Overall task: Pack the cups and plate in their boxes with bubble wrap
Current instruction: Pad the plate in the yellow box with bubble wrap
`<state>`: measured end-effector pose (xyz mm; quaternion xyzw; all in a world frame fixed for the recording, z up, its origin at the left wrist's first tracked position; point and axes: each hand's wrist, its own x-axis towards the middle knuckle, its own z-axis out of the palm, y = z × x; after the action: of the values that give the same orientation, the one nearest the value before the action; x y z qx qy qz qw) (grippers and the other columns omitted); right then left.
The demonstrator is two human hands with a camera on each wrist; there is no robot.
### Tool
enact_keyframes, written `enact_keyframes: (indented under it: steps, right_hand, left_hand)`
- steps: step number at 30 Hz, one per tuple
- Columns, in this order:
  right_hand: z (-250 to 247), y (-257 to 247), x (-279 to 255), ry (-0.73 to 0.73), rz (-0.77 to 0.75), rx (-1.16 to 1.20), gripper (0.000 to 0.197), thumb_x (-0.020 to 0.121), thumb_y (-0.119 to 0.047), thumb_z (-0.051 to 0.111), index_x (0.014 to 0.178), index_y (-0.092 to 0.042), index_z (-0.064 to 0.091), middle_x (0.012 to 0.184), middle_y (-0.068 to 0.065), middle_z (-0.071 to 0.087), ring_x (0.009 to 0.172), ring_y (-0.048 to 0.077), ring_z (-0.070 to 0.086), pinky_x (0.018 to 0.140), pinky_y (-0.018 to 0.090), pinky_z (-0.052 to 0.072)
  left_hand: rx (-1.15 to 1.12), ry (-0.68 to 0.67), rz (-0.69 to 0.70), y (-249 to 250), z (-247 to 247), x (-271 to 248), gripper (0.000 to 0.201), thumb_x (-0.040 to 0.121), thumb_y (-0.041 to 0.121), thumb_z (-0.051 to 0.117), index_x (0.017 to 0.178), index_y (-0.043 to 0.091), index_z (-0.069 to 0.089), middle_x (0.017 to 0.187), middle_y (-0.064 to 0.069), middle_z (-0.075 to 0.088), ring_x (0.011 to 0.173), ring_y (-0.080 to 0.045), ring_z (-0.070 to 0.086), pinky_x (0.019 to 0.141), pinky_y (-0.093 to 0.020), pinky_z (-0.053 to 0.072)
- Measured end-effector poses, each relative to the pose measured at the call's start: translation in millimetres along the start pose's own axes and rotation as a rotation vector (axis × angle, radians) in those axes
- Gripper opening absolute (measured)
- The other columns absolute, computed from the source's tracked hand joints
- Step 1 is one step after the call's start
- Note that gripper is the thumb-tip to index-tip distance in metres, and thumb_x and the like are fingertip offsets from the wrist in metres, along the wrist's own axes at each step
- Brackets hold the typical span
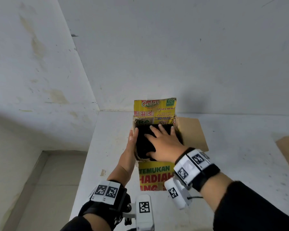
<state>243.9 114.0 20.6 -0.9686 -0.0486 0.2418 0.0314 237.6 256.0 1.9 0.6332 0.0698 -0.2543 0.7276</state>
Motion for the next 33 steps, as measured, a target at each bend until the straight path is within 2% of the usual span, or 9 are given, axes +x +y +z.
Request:
enact_keyframes:
  steps: [6,12,16,20,24,26,28,30,33]
  right_hand:
    - [13,-3,-33,-0.075,0.209,0.096,0.076,0.084,-0.077,0.010,0.147,-0.040,-0.013,0.154,0.017,-0.022,0.141,0.040,-0.019,0.115,0.050,-0.012]
    - [15,-2,-17,-0.247,0.280,0.273,0.084,0.078,-0.083,0.011,0.146,-0.041,-0.013,0.155,0.018,-0.018,0.143,0.038,-0.011,0.117,0.049,0.001]
    - [8,1,-10,-0.265,0.258,0.246,0.081,0.081,-0.080,0.016,0.149,-0.039,-0.003,0.157,0.019,-0.003,0.143,0.040,0.009,0.114,0.051,0.018]
    - [-5,15,-43,0.054,0.078,0.313,0.063,0.091,-0.062,0.036,0.145,-0.030,0.030,0.147,0.006,0.037,0.130,0.024,0.042,0.102,0.037,0.041]
    - [-1,53,-70,0.727,0.132,0.362,0.044,0.088,-0.029,0.059,0.130,-0.021,0.051,0.131,0.005,0.051,0.123,0.023,0.045,0.104,0.038,0.036]
    - [6,75,-73,0.644,0.362,0.635,0.054,0.089,-0.029,0.057,0.139,-0.028,0.036,0.139,0.012,0.041,0.127,0.029,0.041,0.103,0.041,0.038]
    - [11,91,-73,0.432,0.492,1.080,0.061,0.093,-0.033,0.054,0.145,-0.032,0.022,0.145,0.012,0.035,0.126,0.029,0.042,0.101,0.041,0.040]
    - [11,97,-74,0.450,0.477,1.378,0.060,0.094,-0.033,0.052,0.145,-0.032,0.021,0.145,0.009,0.037,0.122,0.028,0.046,0.100,0.047,0.043]
    - [2,89,-79,0.599,0.343,1.442,0.046,0.097,-0.029,0.046,0.140,-0.025,0.031,0.119,0.009,0.056,0.099,0.023,0.058,0.086,0.040,0.050]
  left_hand:
    - [0.035,0.014,0.053,-1,1,-1,0.038,0.099,0.052,0.026,0.137,0.053,0.026,0.155,0.020,0.015,0.142,-0.004,0.016,0.102,-0.027,0.024]
    - [0.078,0.037,0.006,4,2,-3,0.053,0.094,0.058,0.034,0.145,0.045,0.022,0.152,0.017,0.025,0.141,-0.010,0.024,0.106,-0.031,0.026]
    - [0.178,-0.009,0.033,12,-1,-9,0.041,0.099,0.051,0.027,0.139,0.048,0.027,0.155,0.016,0.016,0.143,-0.009,0.017,0.109,-0.030,0.019]
    - [0.246,0.026,0.108,16,-21,-15,0.032,0.098,0.040,0.039,0.124,0.034,0.057,0.131,0.019,0.048,0.123,-0.004,0.043,0.091,-0.012,0.034]
    - [0.248,0.240,0.022,7,-41,-14,0.043,0.099,0.031,0.042,0.141,0.032,0.035,0.141,0.002,0.039,0.122,-0.013,0.039,0.095,-0.034,0.035]
    - [0.207,0.248,-0.169,2,-44,-14,0.048,0.100,0.036,0.037,0.146,0.030,0.024,0.144,-0.008,0.039,0.122,-0.027,0.046,0.098,-0.045,0.037]
    - [0.144,0.250,-0.302,-1,-46,-12,0.047,0.100,0.038,0.037,0.142,0.019,0.031,0.129,-0.013,0.053,0.104,-0.030,0.058,0.094,-0.046,0.042]
    - [0.077,0.296,-0.323,3,-45,-11,0.041,0.098,0.036,0.041,0.127,0.009,0.048,0.106,-0.012,0.062,0.085,-0.023,0.058,0.083,-0.040,0.046]
    - [0.047,0.409,-0.195,15,-45,-15,0.029,0.096,0.034,0.046,0.107,0.009,0.056,0.097,-0.011,0.062,0.081,-0.021,0.057,0.072,-0.035,0.047]
